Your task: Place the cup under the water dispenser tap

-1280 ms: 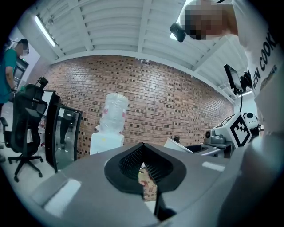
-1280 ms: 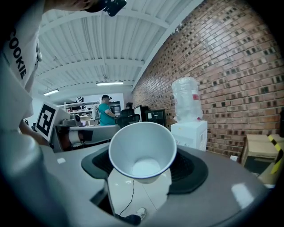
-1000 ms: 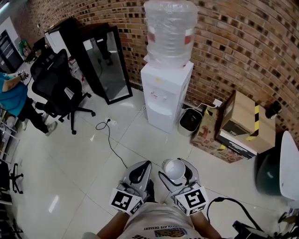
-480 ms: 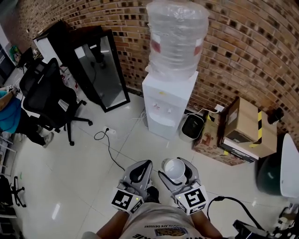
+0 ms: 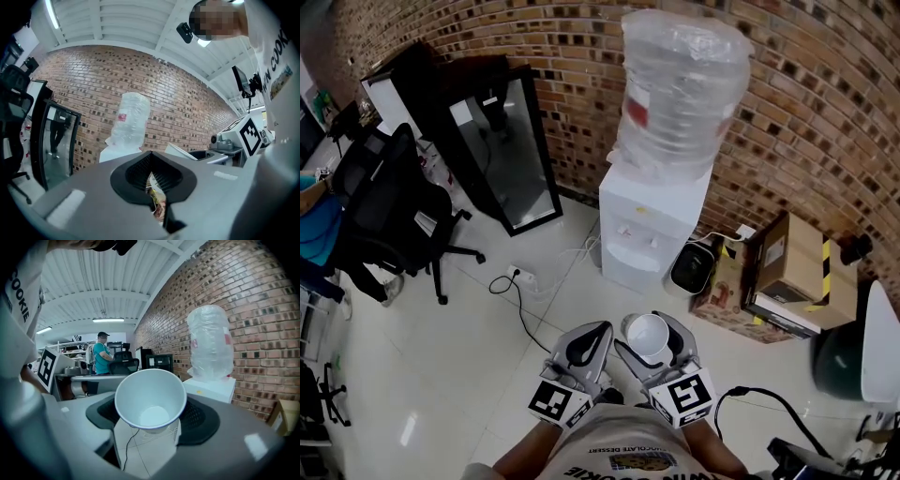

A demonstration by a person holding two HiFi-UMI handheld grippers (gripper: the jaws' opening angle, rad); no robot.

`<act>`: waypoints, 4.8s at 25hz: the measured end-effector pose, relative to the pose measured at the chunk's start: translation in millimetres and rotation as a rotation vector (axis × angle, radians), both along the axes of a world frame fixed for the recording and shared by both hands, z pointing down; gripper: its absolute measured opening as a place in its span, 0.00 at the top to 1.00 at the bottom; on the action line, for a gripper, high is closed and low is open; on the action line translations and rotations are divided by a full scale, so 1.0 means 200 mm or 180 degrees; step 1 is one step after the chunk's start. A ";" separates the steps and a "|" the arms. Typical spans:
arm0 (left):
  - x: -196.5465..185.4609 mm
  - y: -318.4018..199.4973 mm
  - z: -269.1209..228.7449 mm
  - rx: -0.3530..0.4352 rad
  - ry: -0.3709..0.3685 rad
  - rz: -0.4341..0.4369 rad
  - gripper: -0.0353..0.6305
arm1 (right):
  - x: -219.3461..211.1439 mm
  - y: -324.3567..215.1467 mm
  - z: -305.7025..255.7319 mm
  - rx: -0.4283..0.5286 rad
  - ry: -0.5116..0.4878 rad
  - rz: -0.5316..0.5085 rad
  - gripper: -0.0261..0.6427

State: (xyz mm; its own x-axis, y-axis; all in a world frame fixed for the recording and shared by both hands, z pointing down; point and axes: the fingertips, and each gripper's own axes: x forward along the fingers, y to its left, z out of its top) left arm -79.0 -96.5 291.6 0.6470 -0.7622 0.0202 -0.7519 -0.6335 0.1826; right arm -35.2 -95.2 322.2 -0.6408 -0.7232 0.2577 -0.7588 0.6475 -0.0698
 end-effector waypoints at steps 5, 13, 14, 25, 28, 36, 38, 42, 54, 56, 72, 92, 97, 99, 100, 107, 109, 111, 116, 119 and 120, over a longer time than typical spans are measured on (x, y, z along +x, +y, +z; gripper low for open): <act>-0.06 -0.06 0.01 -0.0007 0.0034 -0.0038 0.97 | -0.07 -0.06 -0.01 0.0046 0.0072 -0.0022 0.43; -0.05 -0.12 0.03 -0.0031 0.0015 -0.0076 0.97 | -0.06 -0.12 0.01 0.0104 0.0114 -0.0032 0.43; -0.04 -0.12 0.03 -0.0032 0.0004 -0.0092 0.97 | -0.05 -0.13 0.01 0.0120 0.0111 -0.0036 0.43; 0.00 -0.24 0.08 -0.0113 -0.0059 -0.0192 0.97 | -0.01 -0.26 0.04 0.0048 0.0078 -0.0115 0.43; 0.01 -0.28 0.08 -0.0127 -0.0055 -0.0211 0.97 | 0.00 -0.29 0.05 0.0027 0.0079 -0.0125 0.43; -0.02 -0.36 0.14 -0.0139 -0.0053 -0.0326 0.97 | -0.01 -0.40 0.13 -0.0056 0.0052 -0.0151 0.43; -0.02 -0.40 0.18 -0.0157 -0.0062 -0.0335 0.97 | -0.02 -0.46 0.17 -0.0077 0.0050 -0.0128 0.43; -0.03 -0.46 0.32 -0.0273 -0.0032 -0.0323 0.97 | -0.02 -0.57 0.29 -0.0150 0.0096 -0.0040 0.43; -0.04 -0.75 0.71 -0.0215 -0.0076 -0.0526 0.97 | -0.02 -0.92 0.79 -0.0282 0.0202 0.0020 0.43; -0.05 -0.78 0.78 -0.0235 -0.0084 -0.0573 0.97 | -0.03 -0.97 0.88 -0.0307 0.0200 0.0025 0.43; -0.03 -0.94 1.41 -0.0578 0.0045 -0.0654 0.97 | -0.06 -1.35 1.71 -0.0579 0.0390 -0.0092 0.43; -0.10 -0.93 1.62 -0.0759 -0.0174 -0.0638 0.97 | -0.11 -1.72 2.23 -0.0762 0.0777 -0.0166 0.43; -0.09 -0.92 1.62 -0.0775 -0.0177 -0.0621 0.97 | -0.07 -1.71 2.27 -0.0784 0.0786 -0.0054 0.43; -0.11 -0.91 1.64 -0.0800 -0.0190 -0.0636 0.97 | -0.07 -1.70 2.27 -0.0768 0.0746 -0.0027 0.42; -0.11 -0.90 1.64 -0.0807 -0.0189 -0.0650 0.97 | -0.07 -1.70 2.27 -0.0771 0.0729 -0.0027 0.42; -0.07 -0.90 1.63 -0.0781 -0.0204 -0.0588 0.97 | -0.04 -1.68 2.24 -0.0783 0.0658 -0.0016 0.36; -0.05 -0.89 1.61 -0.0763 -0.0187 -0.0568 0.97 | -0.02 -1.66 2.24 -0.0792 0.0677 -0.0015 0.35; -0.05 -0.88 1.59 -0.0761 -0.0185 -0.0549 0.97 | -0.01 -1.63 2.22 -0.0787 0.0706 -0.0021 0.35; -0.04 -0.82 1.54 -0.0759 -0.0191 -0.0524 0.97 | 0.04 -1.53 2.15 -0.0802 0.0758 0.0010 0.35; -0.04 -0.79 1.47 -0.0734 -0.0185 -0.0513 0.97 | 0.05 -1.43 2.06 -0.0831 0.0688 0.0035 0.35; -0.04 -0.78 1.44 -0.0721 -0.0180 -0.0517 0.97 | 0.04 -1.39 2.02 -0.0847 0.0640 0.0032 0.35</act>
